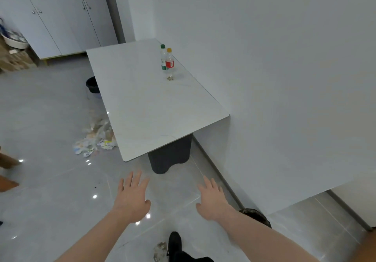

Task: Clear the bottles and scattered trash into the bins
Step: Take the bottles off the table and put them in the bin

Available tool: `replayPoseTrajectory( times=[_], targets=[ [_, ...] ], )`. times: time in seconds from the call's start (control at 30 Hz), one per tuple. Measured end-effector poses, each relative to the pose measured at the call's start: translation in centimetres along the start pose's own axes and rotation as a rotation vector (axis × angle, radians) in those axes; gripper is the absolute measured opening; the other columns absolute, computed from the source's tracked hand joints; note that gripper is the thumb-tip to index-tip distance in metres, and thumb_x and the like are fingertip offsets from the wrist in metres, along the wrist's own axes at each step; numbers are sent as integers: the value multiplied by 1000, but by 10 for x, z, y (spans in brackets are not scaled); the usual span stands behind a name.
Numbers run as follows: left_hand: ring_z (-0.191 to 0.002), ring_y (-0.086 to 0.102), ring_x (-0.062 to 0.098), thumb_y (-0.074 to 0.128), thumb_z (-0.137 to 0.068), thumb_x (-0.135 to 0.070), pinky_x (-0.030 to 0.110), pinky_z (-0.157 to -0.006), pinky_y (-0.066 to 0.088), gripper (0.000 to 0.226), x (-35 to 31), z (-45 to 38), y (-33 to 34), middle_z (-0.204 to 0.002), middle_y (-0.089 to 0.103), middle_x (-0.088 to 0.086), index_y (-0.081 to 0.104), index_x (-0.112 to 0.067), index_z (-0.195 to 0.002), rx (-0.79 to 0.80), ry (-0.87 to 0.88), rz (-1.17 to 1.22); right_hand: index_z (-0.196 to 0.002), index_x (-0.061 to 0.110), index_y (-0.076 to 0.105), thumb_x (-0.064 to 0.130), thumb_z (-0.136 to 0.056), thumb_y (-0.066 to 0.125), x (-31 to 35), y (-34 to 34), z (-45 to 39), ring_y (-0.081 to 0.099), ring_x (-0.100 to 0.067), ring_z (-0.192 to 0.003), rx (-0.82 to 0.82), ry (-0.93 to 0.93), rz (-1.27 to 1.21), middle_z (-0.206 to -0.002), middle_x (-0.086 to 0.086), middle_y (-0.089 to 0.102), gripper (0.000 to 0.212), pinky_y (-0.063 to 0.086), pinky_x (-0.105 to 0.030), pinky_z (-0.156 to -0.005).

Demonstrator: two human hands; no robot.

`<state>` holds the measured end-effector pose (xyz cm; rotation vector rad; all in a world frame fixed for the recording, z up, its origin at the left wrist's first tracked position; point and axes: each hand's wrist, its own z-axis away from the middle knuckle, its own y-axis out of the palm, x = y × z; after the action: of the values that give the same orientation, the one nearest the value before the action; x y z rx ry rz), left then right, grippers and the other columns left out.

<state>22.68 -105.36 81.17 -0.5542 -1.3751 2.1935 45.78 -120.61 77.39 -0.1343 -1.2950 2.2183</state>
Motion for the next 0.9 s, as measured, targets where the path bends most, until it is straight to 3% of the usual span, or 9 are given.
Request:
replayPoseTrajectory(
  times=[0.4,0.57,0.73,0.9],
  targets=[
    [-154,-13,31,51,-93,-42,50,-123,-4,73,146,-81,-94,-169,-8,5,22,-27,-158,-195,-123,39,-159,20,17,26,-93,51,146,-84,-145,-5,-34,-154,-45,-205,29,-168,-5,-6,74,10,-54,-124],
    [-155,-10,31,50,-93,-44,51,-125,-2,74,195,-120,-126,-169,-9,5,20,-29,-159,-231,-142,42,-158,21,17,31,-95,50,200,-125,-196,-4,-33,-154,-101,-262,32,-168,-5,-7,72,11,-53,-123],
    [-154,-14,30,44,-96,-46,50,-124,-5,75,255,-161,-153,-168,-14,5,9,-28,-161,-195,-124,-13,-159,23,16,33,-95,50,247,-149,-242,-4,-32,-155,-134,-212,26,-168,-3,-7,73,12,-52,-124],
    [-154,-14,30,47,-95,-44,50,-125,-4,75,334,-199,-168,-168,-14,1,13,-30,-160,-181,-59,10,-159,23,15,36,-97,50,306,-150,-286,-5,-32,-155,-111,-105,-11,-168,-3,-7,72,12,-52,-124]
  ],
)
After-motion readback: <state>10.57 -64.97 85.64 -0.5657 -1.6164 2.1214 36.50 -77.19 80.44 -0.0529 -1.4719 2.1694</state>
